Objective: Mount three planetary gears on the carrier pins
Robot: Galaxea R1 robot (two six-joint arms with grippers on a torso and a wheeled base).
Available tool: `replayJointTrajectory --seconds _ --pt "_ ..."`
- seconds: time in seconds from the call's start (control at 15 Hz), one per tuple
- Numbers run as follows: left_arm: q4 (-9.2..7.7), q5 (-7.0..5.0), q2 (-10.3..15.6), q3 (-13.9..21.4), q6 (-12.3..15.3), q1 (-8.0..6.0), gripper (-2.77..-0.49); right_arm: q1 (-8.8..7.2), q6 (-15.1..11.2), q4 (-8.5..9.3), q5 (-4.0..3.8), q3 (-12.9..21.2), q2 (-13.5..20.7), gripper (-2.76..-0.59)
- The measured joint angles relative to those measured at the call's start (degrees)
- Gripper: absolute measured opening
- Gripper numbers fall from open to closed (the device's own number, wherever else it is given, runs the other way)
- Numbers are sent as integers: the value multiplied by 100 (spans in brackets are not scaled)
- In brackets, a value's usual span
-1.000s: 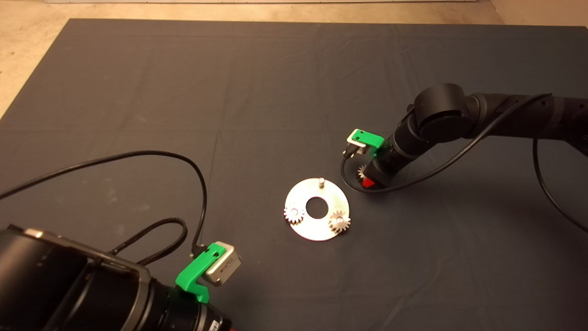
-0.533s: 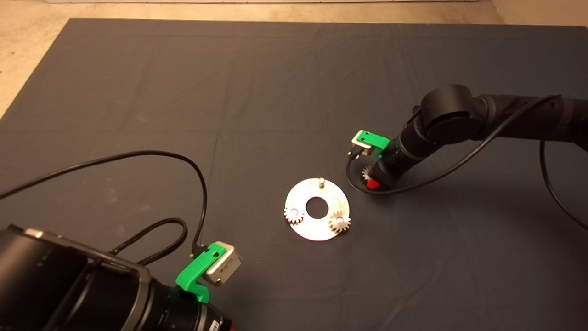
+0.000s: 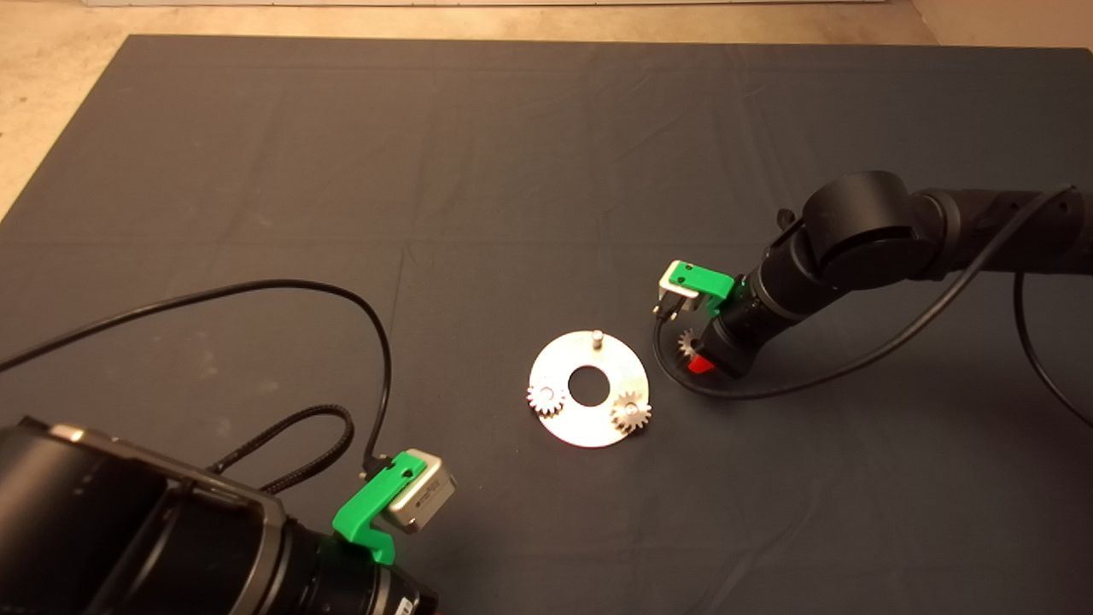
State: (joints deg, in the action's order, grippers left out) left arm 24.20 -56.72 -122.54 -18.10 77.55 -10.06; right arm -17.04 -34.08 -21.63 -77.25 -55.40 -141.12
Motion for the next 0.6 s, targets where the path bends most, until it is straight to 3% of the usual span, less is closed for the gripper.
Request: replayJointTrajectory --seconds 0.2,0.33,0.6 --pt "0 0 -1 0 1 2 -161 -307 -183 2 10 242 -75 -252" --pt "0 -2 -10 0 1 0 -161 -311 -194 35 -48 242 -247 -252" --pt "0 5 -146 0 1 0 -161 -440 -196 165 -11 242 -513 -252"
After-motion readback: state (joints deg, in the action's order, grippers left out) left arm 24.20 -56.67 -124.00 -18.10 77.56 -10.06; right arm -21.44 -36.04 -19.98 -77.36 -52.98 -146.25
